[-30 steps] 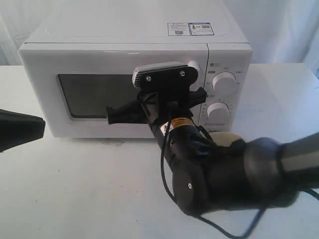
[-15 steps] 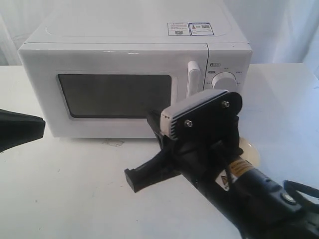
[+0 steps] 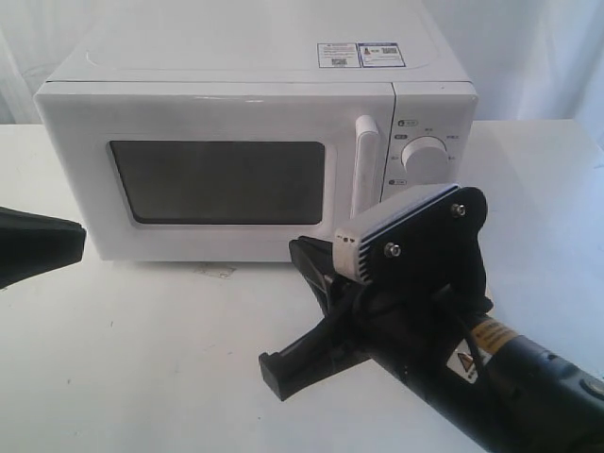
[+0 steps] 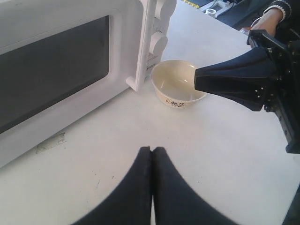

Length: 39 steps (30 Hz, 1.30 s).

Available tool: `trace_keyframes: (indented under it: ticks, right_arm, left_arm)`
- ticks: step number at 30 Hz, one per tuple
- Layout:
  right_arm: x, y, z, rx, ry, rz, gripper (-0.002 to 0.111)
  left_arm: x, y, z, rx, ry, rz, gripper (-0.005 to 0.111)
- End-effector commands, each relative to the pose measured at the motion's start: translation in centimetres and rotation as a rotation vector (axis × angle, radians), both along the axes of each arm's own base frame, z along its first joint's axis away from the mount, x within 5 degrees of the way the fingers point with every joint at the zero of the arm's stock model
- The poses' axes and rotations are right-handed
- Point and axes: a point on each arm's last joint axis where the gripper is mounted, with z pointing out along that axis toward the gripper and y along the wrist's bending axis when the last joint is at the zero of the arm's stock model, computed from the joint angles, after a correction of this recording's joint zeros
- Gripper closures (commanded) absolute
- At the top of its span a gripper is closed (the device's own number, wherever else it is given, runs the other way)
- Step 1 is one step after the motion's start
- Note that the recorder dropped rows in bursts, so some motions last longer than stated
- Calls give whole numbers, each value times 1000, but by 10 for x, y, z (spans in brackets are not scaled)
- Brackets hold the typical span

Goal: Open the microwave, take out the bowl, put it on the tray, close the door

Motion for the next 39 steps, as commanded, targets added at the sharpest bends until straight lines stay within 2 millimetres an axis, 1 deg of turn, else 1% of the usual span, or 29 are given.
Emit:
trace_keyframes:
  ticks: [1, 8, 11, 15, 16, 17, 18, 19, 20, 21, 22, 24, 28, 29, 30, 31, 33, 34, 36, 39]
  right_arm:
    - [-1, -1, 0, -5, -1, 2, 108]
    - [-1, -1, 0, -5, -1, 2, 108]
    - [-1, -1, 0, -5, -1, 2, 108]
    - [-1, -1, 0, -4, -4, 0, 108]
    - [-1, -1, 0, -4, -4, 0, 108]
    - [-1, -1, 0, -4, -4, 0, 108]
    - [-1, -1, 0, -4, -4, 0, 108]
    - [-1, -1, 0, -4, -4, 0, 108]
    - [-1, -1, 0, -4, -4, 0, 108]
    - [-1, -1, 0, -4, -4, 0, 108]
    - [-1, -1, 0, -3, -6, -1, 108]
    - [-1, -1, 0, -3, -6, -1, 108]
    - [-1, -2, 0, -3, -6, -2, 108]
    - [-1, -2, 0, -3, -6, -2, 108]
    - [-1, -2, 0, -3, -6, -2, 108]
    - [-2, -2, -1, -6, -4, -1, 108]
    - [-2, -2, -1, -6, -4, -1, 108]
    - [-2, -2, -1, -6, -4, -1, 108]
    - [-2, -2, -1, -6, -4, -1, 108]
    - [-2, -2, -1, -6, -4, -1, 108]
  left_arm:
    - [-3, -1, 0, -24, 14, -8, 107]
    - [-3, -1, 0, -24, 14, -8, 107]
    - [-5, 2, 0, 28, -25, -4, 107]
    - [-28, 16, 5, 77, -136, 38, 107]
    - [-40, 24, 5, 64, -178, 105, 107]
    - [-47, 28, 5, 58, -199, 152, 107]
    - [-59, 37, 1, 45, -228, 255, 107]
    - [-63, 41, -2, 20, -231, 324, 107]
    - [-71, 48, -10, 0, -238, 419, 107]
    - [-76, 53, -17, -9, -242, 475, 107]
    - [-79, 59, -25, -87, -247, 563, 107]
    - [-84, 63, -43, -150, -298, 618, 107]
    - [-66, 68, -77, -157, -326, 687, 107]
    - [-61, 69, -91, -147, -316, 703, 107]
    - [-58, 70, -101, -146, -319, 718, 107]
    - [-54, 71, -114, -135, -309, 731, 107]
    - [-51, 72, -132, -64, -322, 738, 107]
    - [-51, 73, -137, -31, -325, 733, 107]
    - [-51, 73, -137, 4, -343, 721, 107]
    - [-52, 72, -142, 58, -314, 693, 107]
